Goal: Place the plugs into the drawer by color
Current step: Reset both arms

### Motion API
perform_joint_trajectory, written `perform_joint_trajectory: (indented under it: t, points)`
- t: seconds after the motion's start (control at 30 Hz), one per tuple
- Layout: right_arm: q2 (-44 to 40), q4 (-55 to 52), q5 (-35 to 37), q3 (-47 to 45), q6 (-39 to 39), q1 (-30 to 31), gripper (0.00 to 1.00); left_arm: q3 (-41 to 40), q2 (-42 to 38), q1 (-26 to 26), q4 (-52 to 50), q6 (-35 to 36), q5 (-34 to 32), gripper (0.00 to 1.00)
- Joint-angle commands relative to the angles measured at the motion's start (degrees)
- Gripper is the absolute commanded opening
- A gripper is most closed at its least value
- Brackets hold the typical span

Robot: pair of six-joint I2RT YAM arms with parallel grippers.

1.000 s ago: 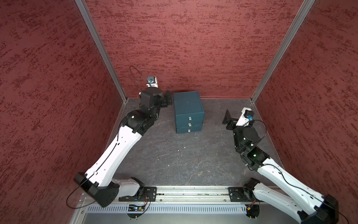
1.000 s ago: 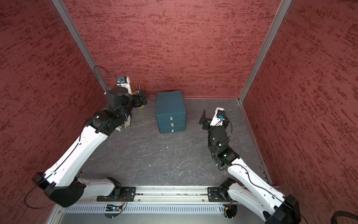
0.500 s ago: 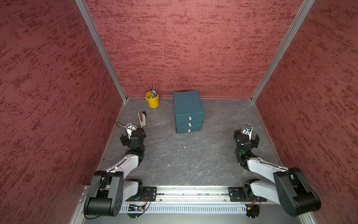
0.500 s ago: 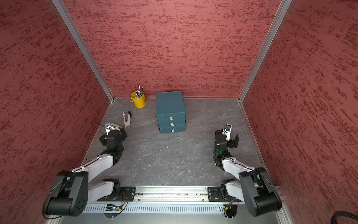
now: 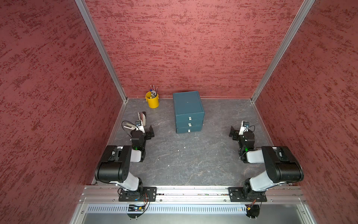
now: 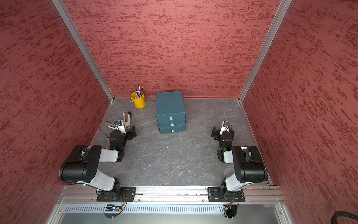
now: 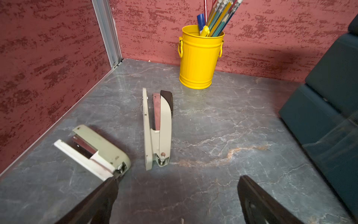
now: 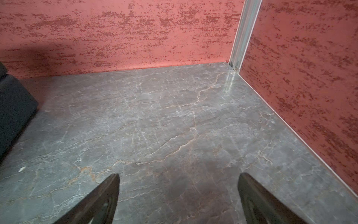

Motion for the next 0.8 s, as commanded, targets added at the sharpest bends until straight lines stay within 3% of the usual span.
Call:
perform_joint_trajectory:
  t: [0.0, 0.07, 0.2, 0.33, 0.5, 0.57, 0.77]
  points:
    - [-0.2, 3.3, -4.7, 0.7, 0.5, -0.2, 0.99, -0.3, -1.1, 0.9, 2.5, -0.5, 3.1, 1.0]
    - [0.0, 3.6, -4.6, 0.7, 0.5, -0.1, 0.98, 0.0, -0.2, -0.6, 4.0, 0.0, -1.5, 1.0]
    - [-0.2, 2.0, -4.6, 1.3, 0.6, -0.1, 0.98, 3.2, -0.6, -1.1, -3.2, 1.7, 1.4, 1.0]
    - [-0.1, 1.0, -4.6, 1.9, 0.5, -0.1, 0.98, 1.5, 0.3, -3.2, 1.8, 3.3, -2.3, 1.0]
    - [-0.1, 0.8, -4.7, 2.1, 0.5, -0.1, 0.99, 1.5, 0.2, -3.3, 1.5, 3.3, -2.5, 1.0]
    - [-0.1, -4.7, -4.1, 4.7, -0.5, 0.6, 0.99, 1.5, 0.2, -3.3, 1.3, 3.2, -2.5, 1.0]
    - [-0.1, -3.0, -3.2, 4.1, -1.2, 1.5, 0.99, 1.5, 0.2, -3.3, 1.4, 3.2, -2.6, 1.0]
